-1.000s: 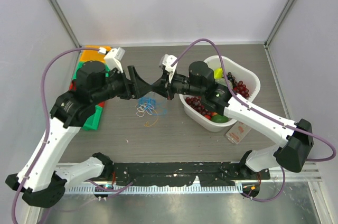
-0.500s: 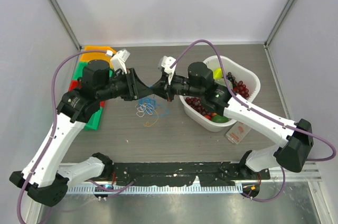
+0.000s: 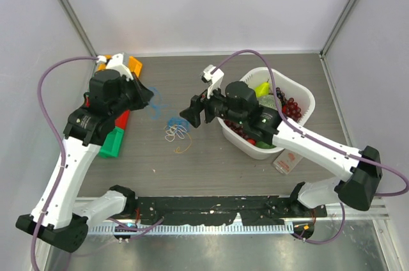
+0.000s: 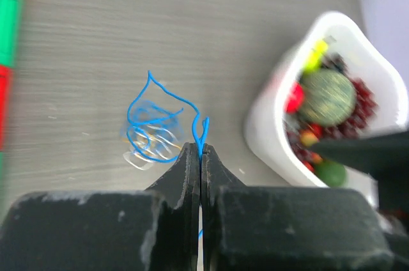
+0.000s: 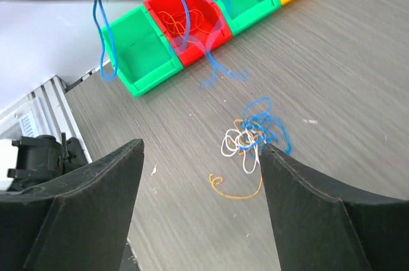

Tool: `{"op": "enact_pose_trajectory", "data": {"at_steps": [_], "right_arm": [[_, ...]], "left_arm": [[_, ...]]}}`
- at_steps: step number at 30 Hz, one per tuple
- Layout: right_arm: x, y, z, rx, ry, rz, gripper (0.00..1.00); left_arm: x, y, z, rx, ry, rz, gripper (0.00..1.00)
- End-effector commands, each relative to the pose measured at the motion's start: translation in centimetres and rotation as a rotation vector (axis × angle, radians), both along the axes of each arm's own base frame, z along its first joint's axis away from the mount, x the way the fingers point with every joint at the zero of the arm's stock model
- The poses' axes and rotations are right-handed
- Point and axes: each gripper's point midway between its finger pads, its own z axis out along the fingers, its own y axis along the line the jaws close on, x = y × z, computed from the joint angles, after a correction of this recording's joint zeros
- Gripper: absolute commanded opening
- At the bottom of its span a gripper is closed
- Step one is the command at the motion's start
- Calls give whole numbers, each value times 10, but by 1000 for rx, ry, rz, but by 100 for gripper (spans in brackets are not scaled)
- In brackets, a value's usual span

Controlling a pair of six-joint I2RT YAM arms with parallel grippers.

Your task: Untangle the cables

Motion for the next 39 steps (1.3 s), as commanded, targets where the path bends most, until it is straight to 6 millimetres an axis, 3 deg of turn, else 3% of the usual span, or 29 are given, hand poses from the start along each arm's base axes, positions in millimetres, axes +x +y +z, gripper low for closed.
{"op": "enact_pose_trajectory", "data": {"at_steps": [1, 7, 11, 17, 23, 25, 30, 35, 39], "right_arm": [[-3, -36, 43, 131, 69, -180, 78], [-20, -72, 34, 142, 71, -234, 78], [-28, -89, 17, 126, 67, -255, 78], [-27, -95, -5, 92, 53, -265, 78], [-21, -88, -26, 40, 52, -261, 78], [-20, -86, -33, 27, 64, -258, 78], [-17, -87, -42, 3, 59, -267, 77], [-14, -84, -46, 0, 61, -265, 77], [-13, -78, -54, -2, 80, -252, 77]], "left_arm": [[41, 60, 8, 120, -95, 226, 0], [94, 127, -7, 74, -80, 428, 0], [139, 173, -34, 2, -30, 536, 0], [197, 222, -79, -202, 49, 614, 0], [254, 248, -124, -319, 98, 652, 0], [264, 261, -144, -309, 141, 714, 0], [267, 300, -184, -263, 222, 960, 0], [271, 317, -212, -196, 265, 1083, 0], [271, 306, -233, -111, 305, 1095, 0]]}}
